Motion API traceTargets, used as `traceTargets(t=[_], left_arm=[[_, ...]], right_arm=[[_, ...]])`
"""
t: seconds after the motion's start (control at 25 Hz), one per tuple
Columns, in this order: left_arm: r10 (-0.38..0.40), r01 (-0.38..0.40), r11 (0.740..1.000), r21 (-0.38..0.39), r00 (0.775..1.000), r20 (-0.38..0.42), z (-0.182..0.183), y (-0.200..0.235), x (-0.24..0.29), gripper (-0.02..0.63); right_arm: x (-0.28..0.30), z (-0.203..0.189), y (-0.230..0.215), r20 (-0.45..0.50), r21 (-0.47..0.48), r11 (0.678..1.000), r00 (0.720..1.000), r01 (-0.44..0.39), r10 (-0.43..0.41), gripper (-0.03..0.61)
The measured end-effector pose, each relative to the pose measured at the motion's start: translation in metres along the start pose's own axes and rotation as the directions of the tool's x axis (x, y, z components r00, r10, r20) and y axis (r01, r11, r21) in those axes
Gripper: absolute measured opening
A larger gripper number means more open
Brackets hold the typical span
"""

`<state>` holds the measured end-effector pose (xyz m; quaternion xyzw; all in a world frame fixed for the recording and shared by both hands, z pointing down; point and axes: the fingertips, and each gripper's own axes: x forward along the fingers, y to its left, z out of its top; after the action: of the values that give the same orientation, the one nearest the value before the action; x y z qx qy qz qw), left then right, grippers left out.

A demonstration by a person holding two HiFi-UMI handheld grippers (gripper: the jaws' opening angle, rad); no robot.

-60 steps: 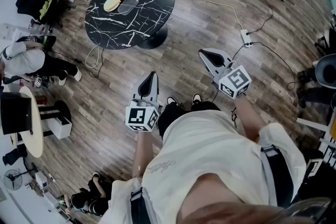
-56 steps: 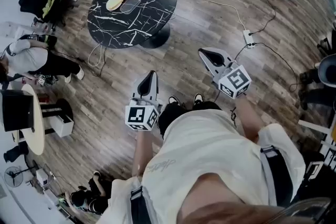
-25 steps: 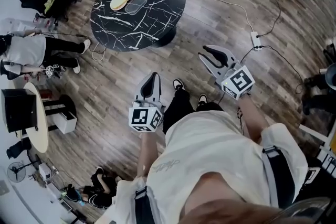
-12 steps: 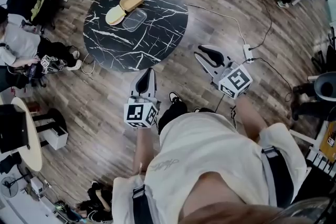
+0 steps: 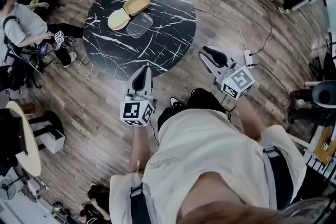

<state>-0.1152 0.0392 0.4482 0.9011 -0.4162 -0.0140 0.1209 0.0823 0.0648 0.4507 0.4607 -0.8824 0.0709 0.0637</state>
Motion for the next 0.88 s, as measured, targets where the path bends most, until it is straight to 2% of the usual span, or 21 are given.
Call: traceTargets(t=[0.16,0.36,0.6,0.72,0.88], left_arm=[[0.036,-0.036,0.999,-0.006,0.999,-0.026,-0.005,0.018,0.022,0.025],[0.107,-0.106,0.994,0.008,0.993,-0.040,0.000,0.041,0.075,0.025],[0.194,-0.193,0.981,0.035,0.981,-0.031,0.026,0.071,0.141,0.025],[0.219,-0.218,0.974,0.054,0.975,-0.023,0.039,0.081,0.168,0.025],[0.289,-0.288,0.956,0.055,0.957,-0.012,0.051,0.094,0.182,0.025]], right_arm=[[0.031,-0.006,-0.019,-0.010,0.019,0.999,0.999,-0.042,0.042,0.094],[0.086,-0.007,-0.062,-0.004,0.038,0.991,0.991,-0.130,0.130,0.094],[0.154,0.004,-0.130,0.015,0.054,0.971,0.972,-0.234,0.234,0.094],[0.182,0.002,-0.158,0.012,0.099,0.959,0.964,-0.264,0.264,0.094],[0.218,-0.007,-0.170,-0.053,0.109,0.937,0.940,-0.331,0.338,0.094]])
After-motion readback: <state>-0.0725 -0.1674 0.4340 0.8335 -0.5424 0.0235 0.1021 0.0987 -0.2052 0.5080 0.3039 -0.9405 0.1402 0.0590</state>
